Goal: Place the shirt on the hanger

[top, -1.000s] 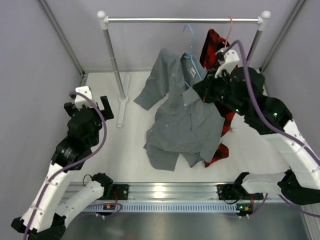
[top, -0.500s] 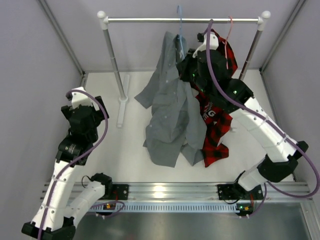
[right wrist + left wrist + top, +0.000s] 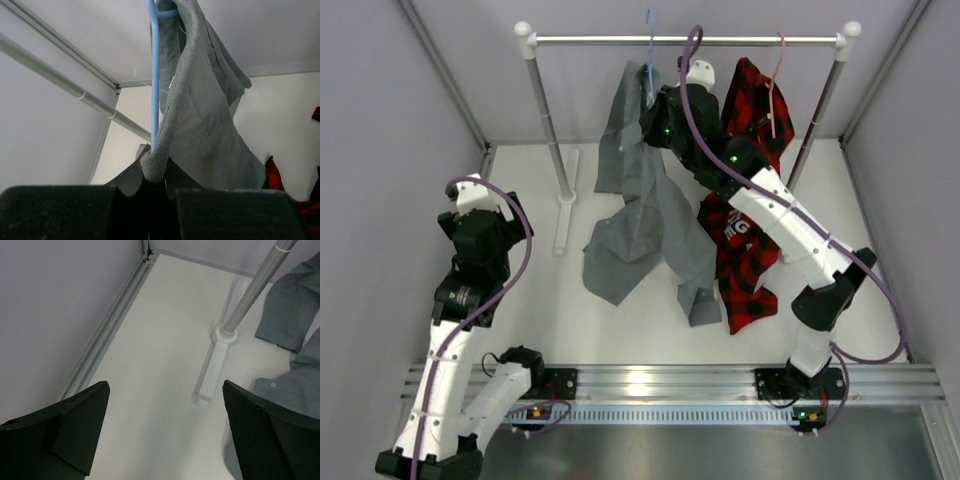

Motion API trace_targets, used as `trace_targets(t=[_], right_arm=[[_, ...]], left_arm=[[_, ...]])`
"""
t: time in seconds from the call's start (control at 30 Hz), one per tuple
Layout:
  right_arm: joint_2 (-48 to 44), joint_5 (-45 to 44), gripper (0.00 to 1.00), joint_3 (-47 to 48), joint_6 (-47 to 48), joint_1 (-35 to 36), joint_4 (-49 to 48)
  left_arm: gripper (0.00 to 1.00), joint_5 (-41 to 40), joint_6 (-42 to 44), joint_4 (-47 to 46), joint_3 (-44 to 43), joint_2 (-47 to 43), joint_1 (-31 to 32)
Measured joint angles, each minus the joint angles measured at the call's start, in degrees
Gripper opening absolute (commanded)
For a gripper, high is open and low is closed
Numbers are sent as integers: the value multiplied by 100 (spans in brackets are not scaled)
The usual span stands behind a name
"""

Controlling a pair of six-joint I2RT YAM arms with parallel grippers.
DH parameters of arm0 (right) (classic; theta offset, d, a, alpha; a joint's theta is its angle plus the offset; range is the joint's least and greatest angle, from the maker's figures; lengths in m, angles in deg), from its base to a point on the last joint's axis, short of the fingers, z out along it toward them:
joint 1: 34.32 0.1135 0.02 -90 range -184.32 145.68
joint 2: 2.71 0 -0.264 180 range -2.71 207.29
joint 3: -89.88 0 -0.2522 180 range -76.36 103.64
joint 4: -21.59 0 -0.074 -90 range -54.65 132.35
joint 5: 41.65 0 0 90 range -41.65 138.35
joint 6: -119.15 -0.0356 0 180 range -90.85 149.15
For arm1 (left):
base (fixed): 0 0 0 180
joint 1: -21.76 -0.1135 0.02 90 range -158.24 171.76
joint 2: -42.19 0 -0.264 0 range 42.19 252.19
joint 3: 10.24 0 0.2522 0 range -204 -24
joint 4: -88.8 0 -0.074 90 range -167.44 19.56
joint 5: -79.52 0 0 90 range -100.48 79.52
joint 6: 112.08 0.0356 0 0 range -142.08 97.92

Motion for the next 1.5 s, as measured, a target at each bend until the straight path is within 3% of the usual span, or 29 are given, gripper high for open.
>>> trace_targets(t=[0.1, 0.13, 0.17, 0.2, 0.23, 0.27, 0.47, 0.63, 0.83, 1.0, 1.27, 1.5], right_arm=[[195, 9, 0, -7, -96, 0, -20], [216, 9, 6, -68, -127, 2, -79], [216, 7, 47, -136, -149, 2, -129], [214, 13, 70, -195, -205, 4, -173], [214, 59, 92, -221, -186, 9, -243], [214, 101, 99, -227, -195, 13, -271], [-328, 385, 99, -667, 343, 66, -396], [-2380, 238, 100, -2406, 1303, 98, -323], [-5060, -1366, 100, -3576, 2295, 96, 81], [-6918, -2378, 99, -4673, 2345, 96, 713], [-7838, -2697, 99, -5228, 1893, 96, 2009], [-7945, -2813, 99, -5386, 1853, 96, 2253]], left_arm=[[98, 164, -20, -7, 26, 11, -103], [98, 212, -26, -7, 39, 17, -138], [98, 339, -48, -9, 57, 28, -205], [98, 433, -66, -13, 74, 39, -275], [98, 525, -83, -17, 107, 50, -356], [98, 608, -105, -15, 136, 63, -417], [98, 1047, -127, -17, 254, 33, -426], [98, 1174, -122, -9, 284, -201, -72], [98, 914, -149, 11, 380, -1088, 52], [98, 927, -164, 92, 494, -1917, 52], [98, 1609, -13, 542, 654, -2269, 85], [98, 1681, 76, 662, 835, -2457, 107]])
